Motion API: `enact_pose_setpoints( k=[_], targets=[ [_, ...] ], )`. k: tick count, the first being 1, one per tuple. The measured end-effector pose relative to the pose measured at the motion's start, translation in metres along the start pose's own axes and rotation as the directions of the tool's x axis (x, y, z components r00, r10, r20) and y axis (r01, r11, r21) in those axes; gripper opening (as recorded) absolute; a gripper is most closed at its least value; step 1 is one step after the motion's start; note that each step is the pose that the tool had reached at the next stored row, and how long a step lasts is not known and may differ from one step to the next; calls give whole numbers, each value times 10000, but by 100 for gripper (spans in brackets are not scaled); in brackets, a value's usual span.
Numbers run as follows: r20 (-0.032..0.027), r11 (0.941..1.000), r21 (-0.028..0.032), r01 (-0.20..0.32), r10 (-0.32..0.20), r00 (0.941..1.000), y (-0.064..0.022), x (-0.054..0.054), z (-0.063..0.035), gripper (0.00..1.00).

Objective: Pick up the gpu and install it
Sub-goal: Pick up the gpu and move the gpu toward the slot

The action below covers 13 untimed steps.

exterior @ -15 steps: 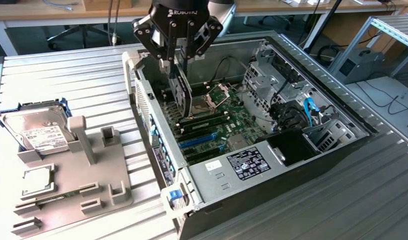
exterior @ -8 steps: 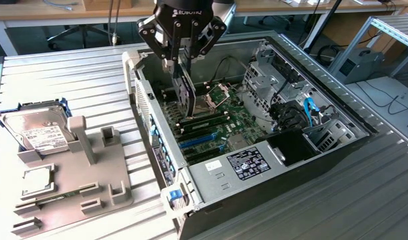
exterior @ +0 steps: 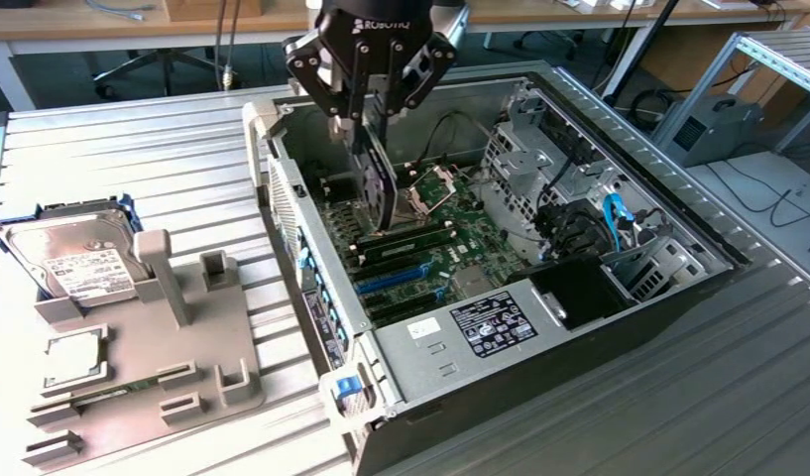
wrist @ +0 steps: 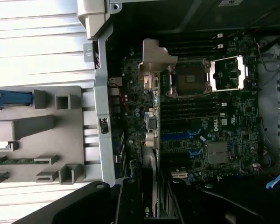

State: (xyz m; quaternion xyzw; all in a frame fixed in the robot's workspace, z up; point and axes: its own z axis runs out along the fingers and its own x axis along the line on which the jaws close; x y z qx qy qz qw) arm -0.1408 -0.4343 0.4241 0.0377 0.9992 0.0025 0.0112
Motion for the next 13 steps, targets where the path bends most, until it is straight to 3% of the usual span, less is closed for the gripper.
enact_pose_setpoints(
  k=[11,12,13],
  targets=[
    [0,10000,0,0,0,10000,11,-149,24,26],
    [0,10000,0,-1,1,10000,18,-242,36,26],
    [0,10000,0,-1,1,10000,20,-263,39,26]
  ],
)
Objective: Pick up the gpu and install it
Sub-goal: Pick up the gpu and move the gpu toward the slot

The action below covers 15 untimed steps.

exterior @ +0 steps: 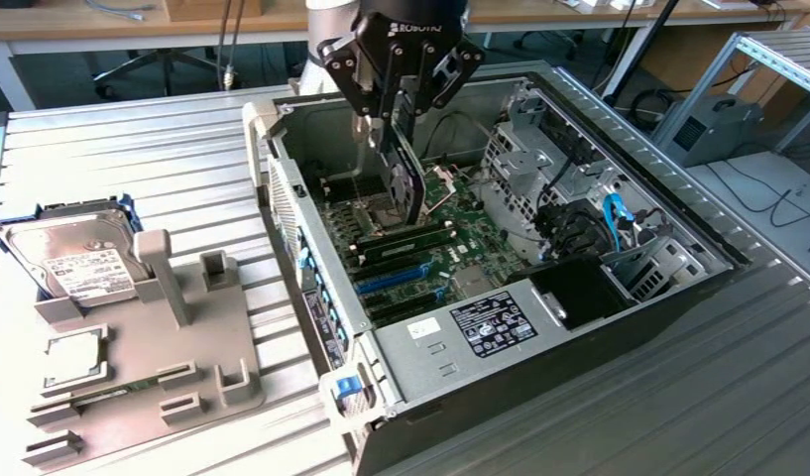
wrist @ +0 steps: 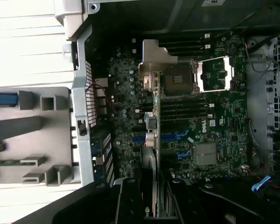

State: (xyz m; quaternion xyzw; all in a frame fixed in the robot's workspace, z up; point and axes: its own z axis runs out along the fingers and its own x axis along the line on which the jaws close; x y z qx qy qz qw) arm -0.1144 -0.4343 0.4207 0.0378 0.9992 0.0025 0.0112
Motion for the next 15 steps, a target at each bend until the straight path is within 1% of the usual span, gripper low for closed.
enact_pose_setpoints(
  k=[9,15],
  targets=[
    [0,10000,0,0,0,10000,8,-107,17,26],
    [0,10000,0,1,-1,10000,12,-160,25,26]
  ],
)
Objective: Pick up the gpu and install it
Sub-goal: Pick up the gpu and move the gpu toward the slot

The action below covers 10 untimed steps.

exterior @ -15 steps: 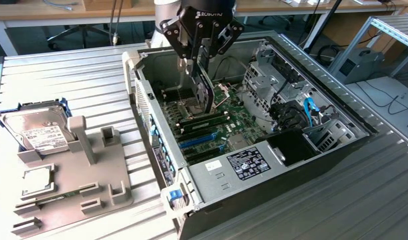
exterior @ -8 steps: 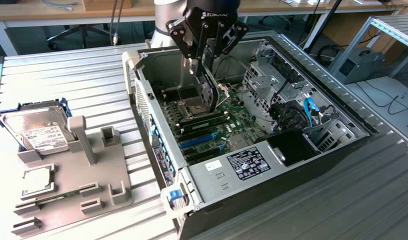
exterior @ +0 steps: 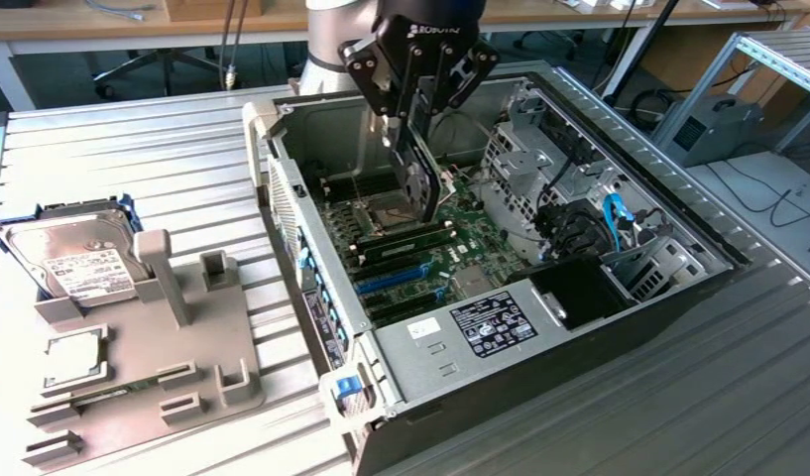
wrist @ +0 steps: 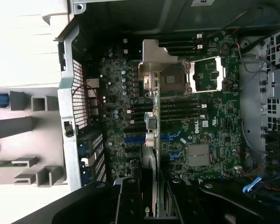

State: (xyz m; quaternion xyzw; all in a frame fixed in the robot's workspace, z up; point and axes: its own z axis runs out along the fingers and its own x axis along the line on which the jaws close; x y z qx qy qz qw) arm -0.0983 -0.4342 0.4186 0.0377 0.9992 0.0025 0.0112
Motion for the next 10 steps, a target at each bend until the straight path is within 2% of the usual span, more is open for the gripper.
enact_pose_setpoints(
  k=[10],
  targets=[
    [-1,10000,0,0,0,10000,5,-63,18,26]
  ],
)
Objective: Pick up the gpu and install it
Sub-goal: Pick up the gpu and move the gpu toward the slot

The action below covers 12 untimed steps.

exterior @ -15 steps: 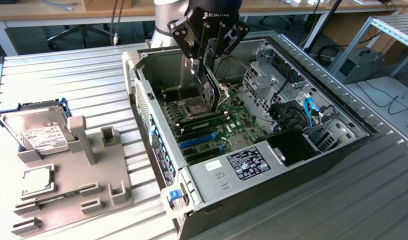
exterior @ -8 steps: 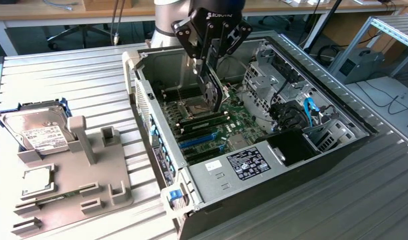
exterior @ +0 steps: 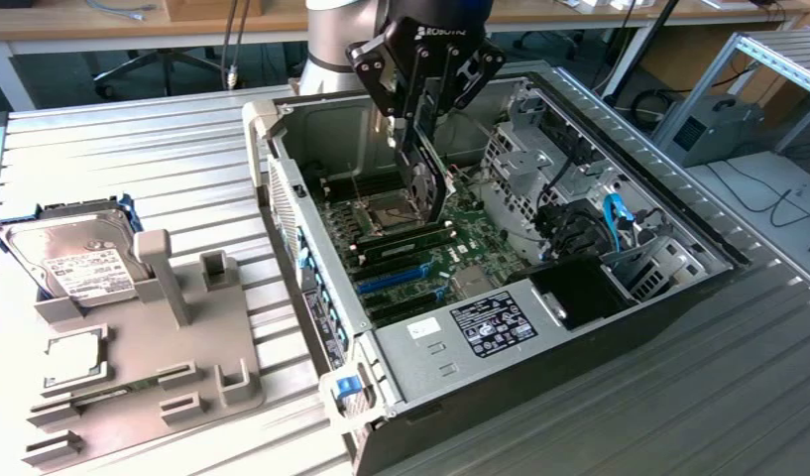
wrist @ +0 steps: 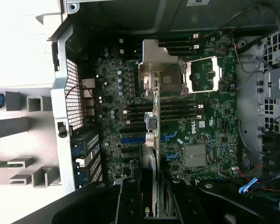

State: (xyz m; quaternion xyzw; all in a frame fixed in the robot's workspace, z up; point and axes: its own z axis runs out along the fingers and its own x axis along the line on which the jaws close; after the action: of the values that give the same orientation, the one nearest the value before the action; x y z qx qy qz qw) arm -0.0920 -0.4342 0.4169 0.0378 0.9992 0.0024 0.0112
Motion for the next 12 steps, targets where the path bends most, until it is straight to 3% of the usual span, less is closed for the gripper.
enact_pose_setpoints(
  k=[12],
  targets=[
    [1,10000,-1,0,0,10000,7,-91,29,26]
  ],
)
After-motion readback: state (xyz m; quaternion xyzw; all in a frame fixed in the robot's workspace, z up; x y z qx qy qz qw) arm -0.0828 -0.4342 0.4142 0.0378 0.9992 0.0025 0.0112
